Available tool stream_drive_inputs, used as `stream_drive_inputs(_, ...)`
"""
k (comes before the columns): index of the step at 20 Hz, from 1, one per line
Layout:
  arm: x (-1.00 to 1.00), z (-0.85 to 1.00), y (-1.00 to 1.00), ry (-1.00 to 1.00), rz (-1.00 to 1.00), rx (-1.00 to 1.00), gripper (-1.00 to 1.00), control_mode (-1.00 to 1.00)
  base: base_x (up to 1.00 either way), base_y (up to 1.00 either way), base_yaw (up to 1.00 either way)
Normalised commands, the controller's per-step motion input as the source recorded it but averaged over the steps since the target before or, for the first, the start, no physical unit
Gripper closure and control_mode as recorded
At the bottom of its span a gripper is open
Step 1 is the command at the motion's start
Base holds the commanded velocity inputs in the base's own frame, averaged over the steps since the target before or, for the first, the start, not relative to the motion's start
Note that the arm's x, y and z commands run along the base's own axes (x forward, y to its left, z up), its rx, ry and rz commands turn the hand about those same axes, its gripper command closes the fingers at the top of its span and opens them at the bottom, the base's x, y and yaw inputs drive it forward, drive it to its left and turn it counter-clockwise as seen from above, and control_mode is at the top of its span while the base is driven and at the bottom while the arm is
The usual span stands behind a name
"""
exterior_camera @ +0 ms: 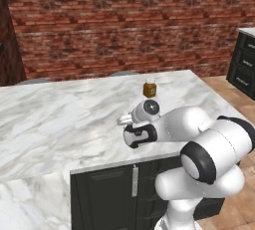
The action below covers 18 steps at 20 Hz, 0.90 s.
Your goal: Pick the candle and candle from the dining table and place them in the open cabinet. Close the cabinet after placing the objects.
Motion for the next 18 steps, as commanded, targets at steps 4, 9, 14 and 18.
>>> stream_drive_inputs(4, 0.1, -0.1, 0.04, -0.01, 0.0, 0.0, -1.0, -1.0, 0.0, 0.0, 0.0)
stream_drive_inputs(9, 0.07, -0.13, 0.06, 0.0, 0.0, 0.0, -1.0, -1.0, 0.0, 0.0, 0.0)
stream_drive_inputs(14, 0.1, -0.11, 0.02, 0.0, 0.0, 0.0, -1.0, -1.0, 0.0, 0.0, 0.0)
stream_drive_inputs(18, 0.25, -0.05, 0.02, 0.0, 0.0, 0.0, -1.0, -1.0, 0.0, 0.0, 0.0)
